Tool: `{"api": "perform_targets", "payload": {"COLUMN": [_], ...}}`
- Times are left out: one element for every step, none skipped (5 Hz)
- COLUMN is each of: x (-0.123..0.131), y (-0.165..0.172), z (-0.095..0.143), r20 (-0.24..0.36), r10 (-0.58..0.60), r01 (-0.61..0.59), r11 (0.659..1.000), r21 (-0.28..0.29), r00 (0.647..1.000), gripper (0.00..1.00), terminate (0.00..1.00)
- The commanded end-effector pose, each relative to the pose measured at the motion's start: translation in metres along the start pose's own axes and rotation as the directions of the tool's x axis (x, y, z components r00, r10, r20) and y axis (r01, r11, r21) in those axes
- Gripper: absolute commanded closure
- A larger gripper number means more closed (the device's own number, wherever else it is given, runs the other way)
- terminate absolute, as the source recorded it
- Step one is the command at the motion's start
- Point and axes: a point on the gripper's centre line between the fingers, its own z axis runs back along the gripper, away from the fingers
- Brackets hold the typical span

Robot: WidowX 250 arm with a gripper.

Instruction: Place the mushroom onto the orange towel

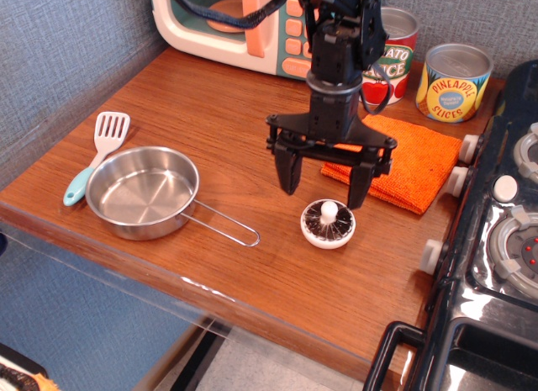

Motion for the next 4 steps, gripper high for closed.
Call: {"api": "perform_targets", "payload": {"x": [-0.013, -0.020, -0.019, -0.015], "y": [-0.014, -0.015, -0.014, -0.012], "z": [0.018, 0.015, 0.006, 0.002], "r20": [0.048, 0.037, 0.012, 0.002], "r10": [-0.052, -0.047, -0.043, -0.031], "r01": [0.053, 0.047, 0.043, 0.031], "r11": [0.998, 0.999, 0.999, 0.999], "r21": [-0.019, -0.013, 0.002, 0.011], "r00": [0.997, 0.998, 0.999, 1.000], "gripper": [0.00, 0.00, 0.00, 0.00], "terminate": [0.00, 0.00, 0.00, 0.00]}}
